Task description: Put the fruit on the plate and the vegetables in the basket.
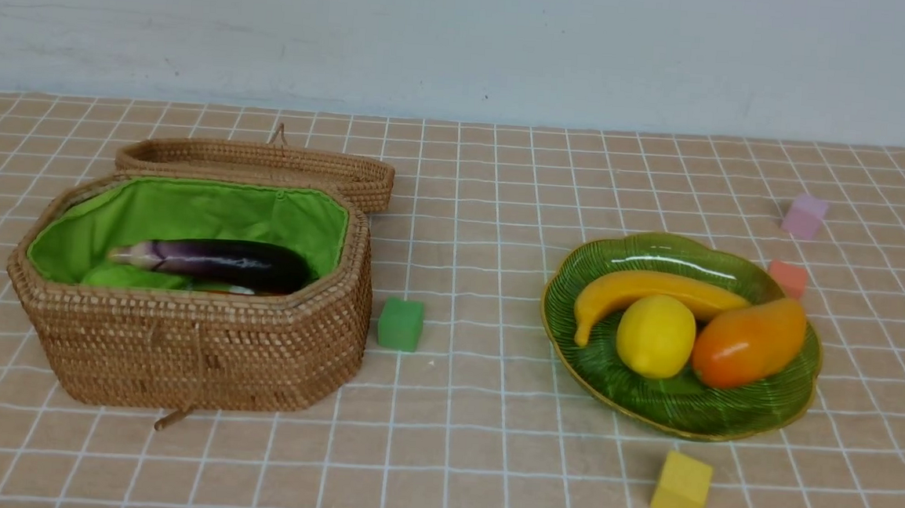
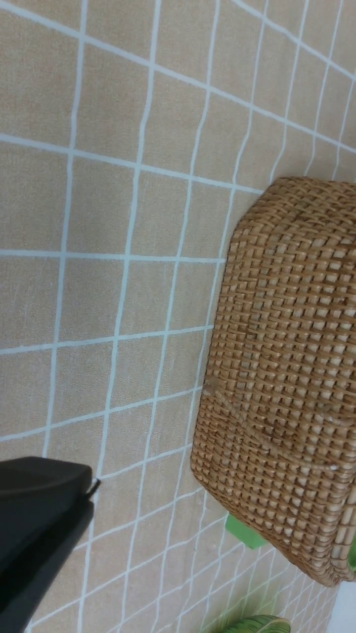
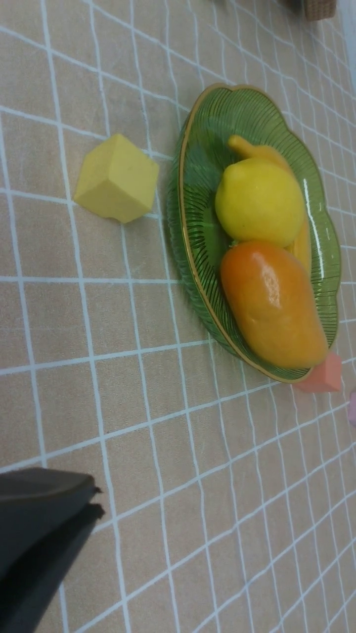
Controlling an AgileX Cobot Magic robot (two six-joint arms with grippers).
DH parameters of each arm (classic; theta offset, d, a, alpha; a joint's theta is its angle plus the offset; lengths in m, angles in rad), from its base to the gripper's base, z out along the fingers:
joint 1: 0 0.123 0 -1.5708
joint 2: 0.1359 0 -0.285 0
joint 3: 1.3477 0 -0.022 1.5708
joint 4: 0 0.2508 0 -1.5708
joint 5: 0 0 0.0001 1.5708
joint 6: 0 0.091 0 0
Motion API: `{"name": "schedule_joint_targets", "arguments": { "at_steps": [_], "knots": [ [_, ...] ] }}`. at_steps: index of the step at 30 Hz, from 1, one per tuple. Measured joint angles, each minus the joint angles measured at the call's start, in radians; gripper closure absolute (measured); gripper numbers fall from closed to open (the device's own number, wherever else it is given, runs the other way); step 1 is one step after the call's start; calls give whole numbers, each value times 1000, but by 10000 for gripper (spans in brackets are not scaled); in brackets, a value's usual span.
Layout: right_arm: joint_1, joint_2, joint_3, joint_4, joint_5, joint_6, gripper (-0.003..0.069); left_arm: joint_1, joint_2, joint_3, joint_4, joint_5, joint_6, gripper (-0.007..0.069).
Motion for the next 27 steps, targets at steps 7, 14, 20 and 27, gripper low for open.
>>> {"name": "schedule_joint_targets", "arguments": {
  "at_steps": [7,14,20,27],
  "knots": [
    [0,0,0,0,0,0,622,0,0,0,1,0,0,637],
    [0,0,0,0,0,0,613,0,0,0,1,1,0,633],
    [0,0,0,0,0,0,612,0,0,0,1,1,-1,627],
    [0,0,0,0,0,0,601,0,0,0,1,1,-2,622]
  ]
}}
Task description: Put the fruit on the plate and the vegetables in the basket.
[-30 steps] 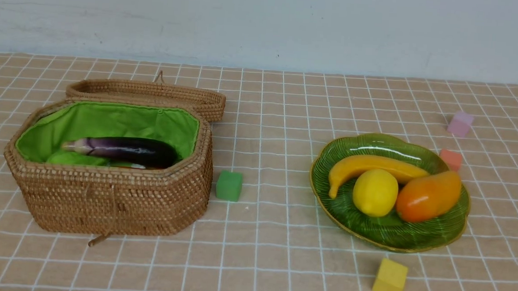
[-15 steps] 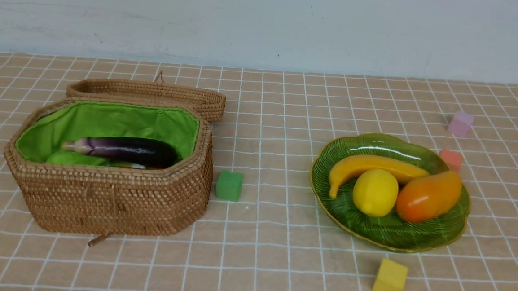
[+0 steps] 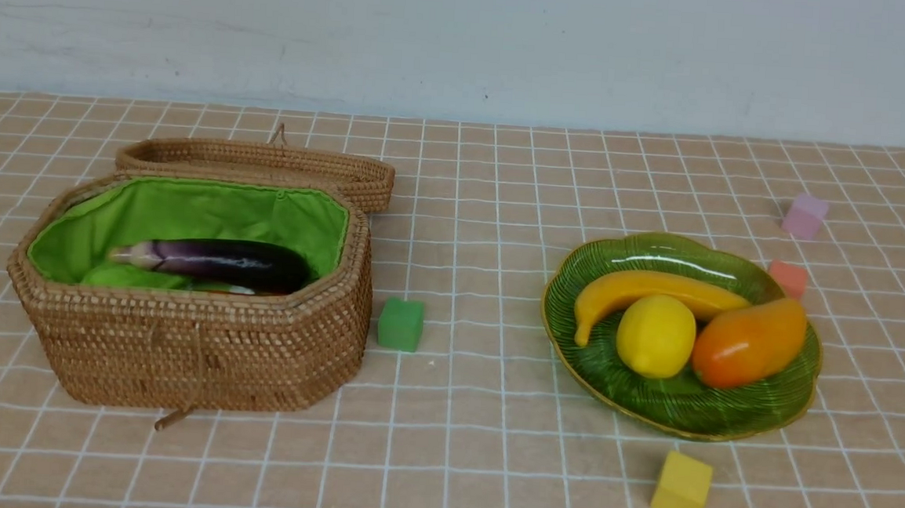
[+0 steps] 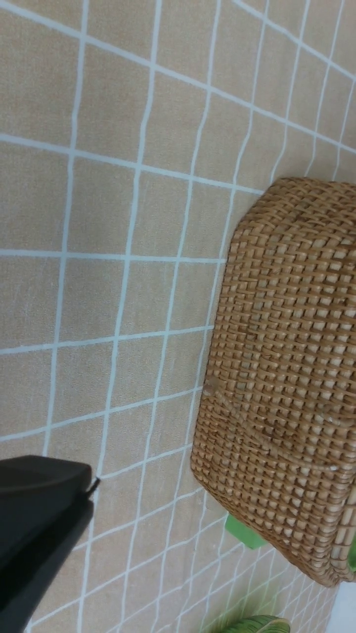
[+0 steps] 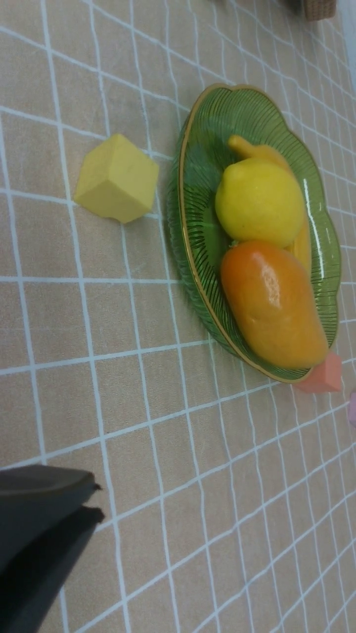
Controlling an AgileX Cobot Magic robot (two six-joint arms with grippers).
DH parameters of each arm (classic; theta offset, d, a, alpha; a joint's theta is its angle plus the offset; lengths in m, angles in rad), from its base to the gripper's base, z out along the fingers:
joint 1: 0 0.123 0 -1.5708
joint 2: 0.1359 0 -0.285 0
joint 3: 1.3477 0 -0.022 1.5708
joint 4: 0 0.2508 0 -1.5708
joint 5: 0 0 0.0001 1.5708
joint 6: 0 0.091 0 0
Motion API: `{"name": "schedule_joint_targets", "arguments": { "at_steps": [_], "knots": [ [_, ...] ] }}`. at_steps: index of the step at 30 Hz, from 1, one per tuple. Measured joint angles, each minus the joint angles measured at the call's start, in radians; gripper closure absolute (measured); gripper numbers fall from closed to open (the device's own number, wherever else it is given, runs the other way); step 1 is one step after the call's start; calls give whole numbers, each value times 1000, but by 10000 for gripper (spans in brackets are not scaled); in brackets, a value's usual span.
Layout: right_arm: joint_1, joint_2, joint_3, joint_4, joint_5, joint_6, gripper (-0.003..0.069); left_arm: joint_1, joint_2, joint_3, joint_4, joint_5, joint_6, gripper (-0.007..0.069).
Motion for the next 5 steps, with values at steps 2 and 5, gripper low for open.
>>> {"name": "schedule_joint_targets", "arguments": {
  "at_steps": [2,5],
  "knots": [
    [0,0,0,0,0,0,601,0,0,0,0,0,0,621],
    [0,0,0,0,0,0,595,0,0,0,0,0,0,618]
  ]
}}
